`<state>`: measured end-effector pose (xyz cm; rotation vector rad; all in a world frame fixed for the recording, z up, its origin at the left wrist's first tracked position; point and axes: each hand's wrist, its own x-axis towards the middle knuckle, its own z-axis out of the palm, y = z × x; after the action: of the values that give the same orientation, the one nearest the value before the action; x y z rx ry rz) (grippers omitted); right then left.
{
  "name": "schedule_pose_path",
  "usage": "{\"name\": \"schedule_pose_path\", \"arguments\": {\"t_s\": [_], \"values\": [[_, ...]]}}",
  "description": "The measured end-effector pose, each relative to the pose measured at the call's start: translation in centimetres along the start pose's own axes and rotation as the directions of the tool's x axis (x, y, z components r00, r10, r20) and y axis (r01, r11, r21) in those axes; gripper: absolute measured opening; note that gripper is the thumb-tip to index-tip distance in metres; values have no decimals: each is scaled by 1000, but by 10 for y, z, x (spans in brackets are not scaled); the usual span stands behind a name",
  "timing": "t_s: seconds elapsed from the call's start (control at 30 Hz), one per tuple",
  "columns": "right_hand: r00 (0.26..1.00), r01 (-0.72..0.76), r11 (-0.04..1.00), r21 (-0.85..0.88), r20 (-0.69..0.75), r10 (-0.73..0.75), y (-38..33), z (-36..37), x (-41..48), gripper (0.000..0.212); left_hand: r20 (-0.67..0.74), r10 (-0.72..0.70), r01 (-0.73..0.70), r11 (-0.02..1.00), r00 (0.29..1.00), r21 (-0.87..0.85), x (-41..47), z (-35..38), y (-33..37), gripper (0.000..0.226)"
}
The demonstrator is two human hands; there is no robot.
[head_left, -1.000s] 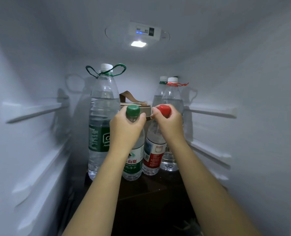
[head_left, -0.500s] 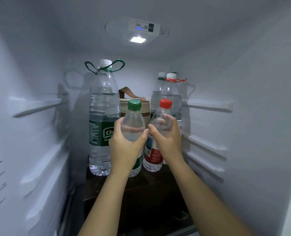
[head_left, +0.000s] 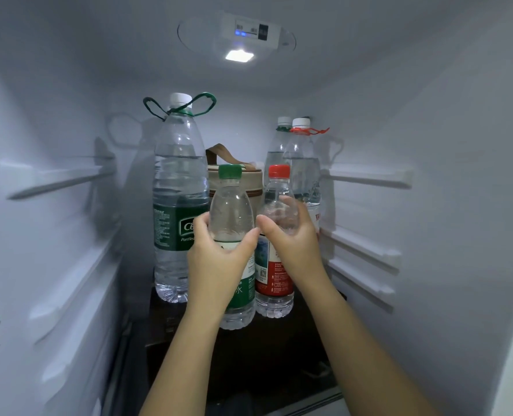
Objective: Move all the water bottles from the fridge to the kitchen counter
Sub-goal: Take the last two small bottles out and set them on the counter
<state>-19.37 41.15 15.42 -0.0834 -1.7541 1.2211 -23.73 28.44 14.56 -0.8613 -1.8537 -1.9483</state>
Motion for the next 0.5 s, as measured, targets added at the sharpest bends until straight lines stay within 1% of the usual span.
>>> {"name": "schedule_pose_path", "arguments": {"t_s": [0.07,0.17,0.27,0.4,0.5], "values": [[999,-35,999,-13,36,35,8,1,-7,48,5,-49,49,999,999,-12,-6,-1,-10,51],[992,-113,993,42,59,110,27,0,-19,47,12,-109,109,994,994,-16,-16,-3,-23,40],[985,-160,987,30,67,157,42,-2,-31,53,24,-134,134,991,991,1,-24,-3,-31,46],[982,-168,986,12,86,166,46,-1,-44,58,20,-145,145,989,989,9,-27,-2,-35,49],[988,-150,988,21,29,150,40,-3,-52,59,-9,-103,103,995,995,2,-29,-1,-35,47]]}}
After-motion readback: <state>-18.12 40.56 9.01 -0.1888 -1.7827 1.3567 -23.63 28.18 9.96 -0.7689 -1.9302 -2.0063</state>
